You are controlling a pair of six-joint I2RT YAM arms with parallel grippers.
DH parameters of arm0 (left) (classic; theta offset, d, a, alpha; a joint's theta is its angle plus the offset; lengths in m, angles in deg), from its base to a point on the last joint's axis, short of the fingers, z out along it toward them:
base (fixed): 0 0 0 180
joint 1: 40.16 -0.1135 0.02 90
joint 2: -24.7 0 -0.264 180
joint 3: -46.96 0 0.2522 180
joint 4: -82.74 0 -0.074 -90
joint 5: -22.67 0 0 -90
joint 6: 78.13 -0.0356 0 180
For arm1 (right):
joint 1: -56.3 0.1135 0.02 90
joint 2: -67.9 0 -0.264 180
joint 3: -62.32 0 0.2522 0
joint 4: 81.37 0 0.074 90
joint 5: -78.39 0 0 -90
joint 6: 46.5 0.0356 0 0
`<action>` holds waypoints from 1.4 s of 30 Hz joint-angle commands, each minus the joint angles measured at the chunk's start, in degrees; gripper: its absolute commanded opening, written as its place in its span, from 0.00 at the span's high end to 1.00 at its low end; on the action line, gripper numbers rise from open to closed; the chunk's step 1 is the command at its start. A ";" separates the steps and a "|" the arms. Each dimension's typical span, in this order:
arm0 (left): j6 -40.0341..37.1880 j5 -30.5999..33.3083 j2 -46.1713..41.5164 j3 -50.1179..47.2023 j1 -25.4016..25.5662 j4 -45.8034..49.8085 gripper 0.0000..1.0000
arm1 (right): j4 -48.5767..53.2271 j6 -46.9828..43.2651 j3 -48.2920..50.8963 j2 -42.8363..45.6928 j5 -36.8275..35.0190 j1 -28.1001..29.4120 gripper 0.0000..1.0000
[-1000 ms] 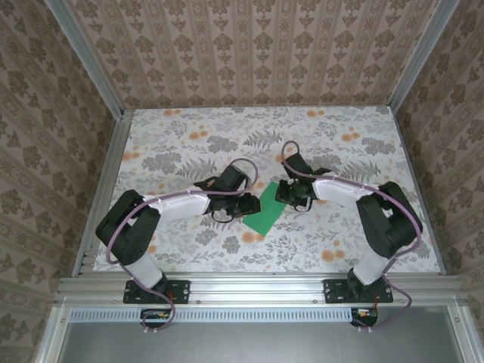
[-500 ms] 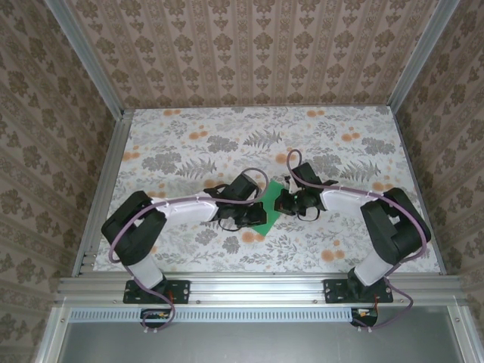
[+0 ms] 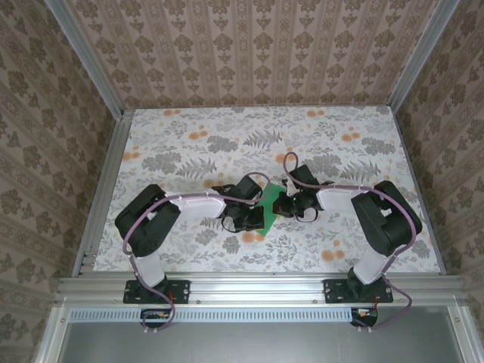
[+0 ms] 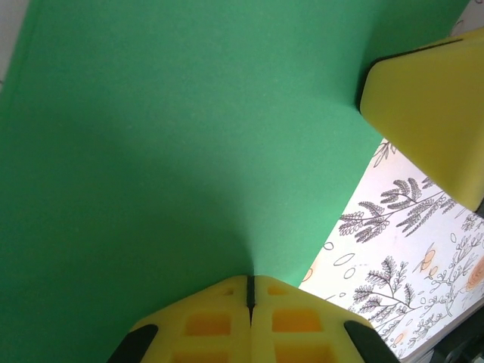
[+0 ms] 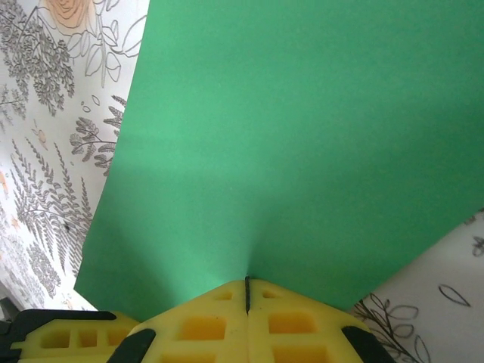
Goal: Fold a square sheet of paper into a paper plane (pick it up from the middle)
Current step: Fold the square sheet of paper in half at the center of the table.
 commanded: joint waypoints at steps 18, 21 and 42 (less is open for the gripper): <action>0.44 1.82 6.10 1.49 -0.13 10.62 0.98 | -0.54 -4.16 -1.91 -6.16 -0.15 -10.29 0.91; 0.29 1.81 6.46 1.71 -0.13 11.39 0.99 | -0.90 -4.51 -2.28 -5.48 0.47 -10.88 0.90; -0.09 1.57 6.20 1.08 -0.11 10.85 1.00 | 1.44 -5.10 -11.15 -10.80 -2.44 -15.03 0.89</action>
